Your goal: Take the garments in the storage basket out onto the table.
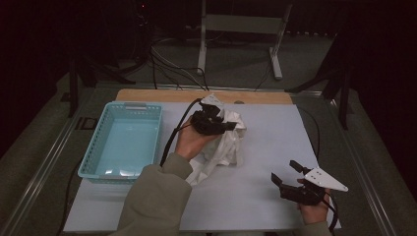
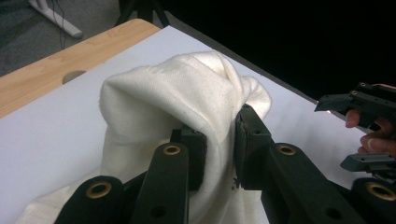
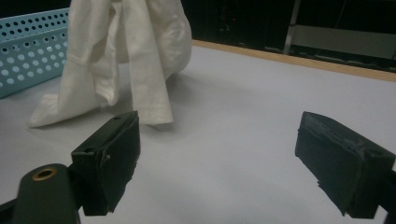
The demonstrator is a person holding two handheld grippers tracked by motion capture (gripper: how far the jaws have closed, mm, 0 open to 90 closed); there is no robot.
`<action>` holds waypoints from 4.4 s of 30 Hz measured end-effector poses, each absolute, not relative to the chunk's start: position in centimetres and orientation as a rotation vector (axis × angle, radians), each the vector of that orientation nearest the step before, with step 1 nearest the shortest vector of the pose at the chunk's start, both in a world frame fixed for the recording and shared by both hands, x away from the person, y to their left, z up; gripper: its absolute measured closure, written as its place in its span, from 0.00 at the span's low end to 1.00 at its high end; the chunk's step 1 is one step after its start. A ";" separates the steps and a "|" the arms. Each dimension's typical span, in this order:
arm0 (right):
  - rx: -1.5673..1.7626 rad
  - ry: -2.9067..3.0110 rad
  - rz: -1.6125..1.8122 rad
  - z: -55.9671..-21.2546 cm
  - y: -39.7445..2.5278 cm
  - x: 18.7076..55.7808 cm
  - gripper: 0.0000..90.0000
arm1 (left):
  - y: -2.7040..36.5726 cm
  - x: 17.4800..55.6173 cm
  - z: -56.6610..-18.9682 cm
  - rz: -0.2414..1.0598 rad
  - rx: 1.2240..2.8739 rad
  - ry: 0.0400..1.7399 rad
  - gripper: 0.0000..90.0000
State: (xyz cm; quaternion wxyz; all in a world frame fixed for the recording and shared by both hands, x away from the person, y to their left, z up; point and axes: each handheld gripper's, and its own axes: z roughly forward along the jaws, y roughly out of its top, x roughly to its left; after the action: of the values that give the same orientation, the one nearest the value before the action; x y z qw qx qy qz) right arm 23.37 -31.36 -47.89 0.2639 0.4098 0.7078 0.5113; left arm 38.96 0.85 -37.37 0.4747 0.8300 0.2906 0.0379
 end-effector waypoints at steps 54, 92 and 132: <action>1.101 1.918 1.383 -47.9 -31.4 23.3 0.16 | 0.8 38.8 -45.0 0.027 2.064 0.881 0.01; 1.104 1.916 1.383 -47.9 -31.4 23.3 0.16 | 6.9 36.9 -40.7 0.247 1.887 0.905 0.01; 1.105 1.908 1.382 -47.9 -31.4 23.2 0.16 | 16.4 33.7 -38.7 0.440 1.767 0.992 0.01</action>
State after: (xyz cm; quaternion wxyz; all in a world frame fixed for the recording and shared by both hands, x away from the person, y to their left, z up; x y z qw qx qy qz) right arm 23.17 -31.36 -47.87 0.2664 0.4092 0.7067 0.5120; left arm 33.70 16.39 -38.71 0.5091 0.7334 0.4119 0.1827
